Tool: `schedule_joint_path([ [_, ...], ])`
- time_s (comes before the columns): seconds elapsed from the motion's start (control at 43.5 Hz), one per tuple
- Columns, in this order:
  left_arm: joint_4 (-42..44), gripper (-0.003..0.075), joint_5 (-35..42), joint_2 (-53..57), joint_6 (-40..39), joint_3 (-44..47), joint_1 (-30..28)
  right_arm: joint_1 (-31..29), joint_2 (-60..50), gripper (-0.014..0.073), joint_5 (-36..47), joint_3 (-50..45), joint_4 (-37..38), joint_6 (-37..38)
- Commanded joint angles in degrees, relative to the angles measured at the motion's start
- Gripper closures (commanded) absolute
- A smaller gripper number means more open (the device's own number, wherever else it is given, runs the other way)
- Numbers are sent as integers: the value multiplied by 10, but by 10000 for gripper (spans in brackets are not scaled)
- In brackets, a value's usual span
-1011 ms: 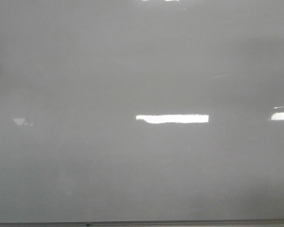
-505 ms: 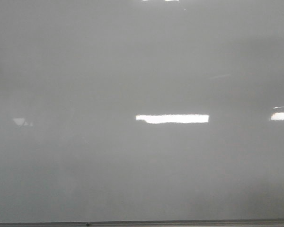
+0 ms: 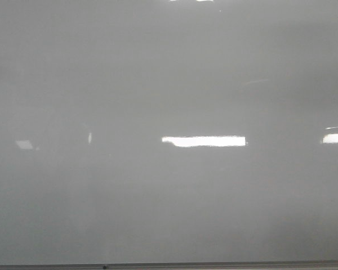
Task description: Write number 7 on whiteboard
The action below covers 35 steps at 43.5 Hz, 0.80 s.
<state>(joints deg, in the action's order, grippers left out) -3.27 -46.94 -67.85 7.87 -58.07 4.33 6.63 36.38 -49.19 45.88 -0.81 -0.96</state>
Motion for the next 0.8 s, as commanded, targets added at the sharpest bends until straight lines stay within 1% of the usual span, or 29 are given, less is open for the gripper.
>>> schedule_joint_path([
  [0.0, -11, 741, -63, 32, 47, -58, 34, 1, 3, 18, 1, 37, -3, -26],
  [0.115, -51, 741, -132, 36, 122, -103, 86, 1, 9, 18, -15, 46, -7, -51],
  [0.161, -71, 741, -148, 36, 150, -113, 113, 1, 14, 18, -24, 48, -11, -63],
  [0.276, -107, 741, -152, 33, 204, -120, 174, 1, 34, 18, -40, 50, -45, -105],
  [0.368, -108, 741, -152, 19, 213, -120, 230, 1, 55, 18, -49, 50, -93, -157],
  [0.437, -107, 741, -151, 0, 216, -120, 269, 1, 73, 18, -50, 50, -133, -201],
  [0.528, -104, 741, -147, -32, 242, -120, 313, 1, 92, 18, -50, 50, -178, -266],
  [0.62, -104, 741, -140, -67, 273, -120, 352, 2, 111, 18, -50, 50, -218, -351],
  [0.735, -104, 741, -132, -107, 309, -120, 390, 21, 134, 18, -51, 50, -266, -460],
  [0.781, -104, 741, -132, -123, 320, -120, 402, 40, 147, 18, -56, 50, -290, -506],
])
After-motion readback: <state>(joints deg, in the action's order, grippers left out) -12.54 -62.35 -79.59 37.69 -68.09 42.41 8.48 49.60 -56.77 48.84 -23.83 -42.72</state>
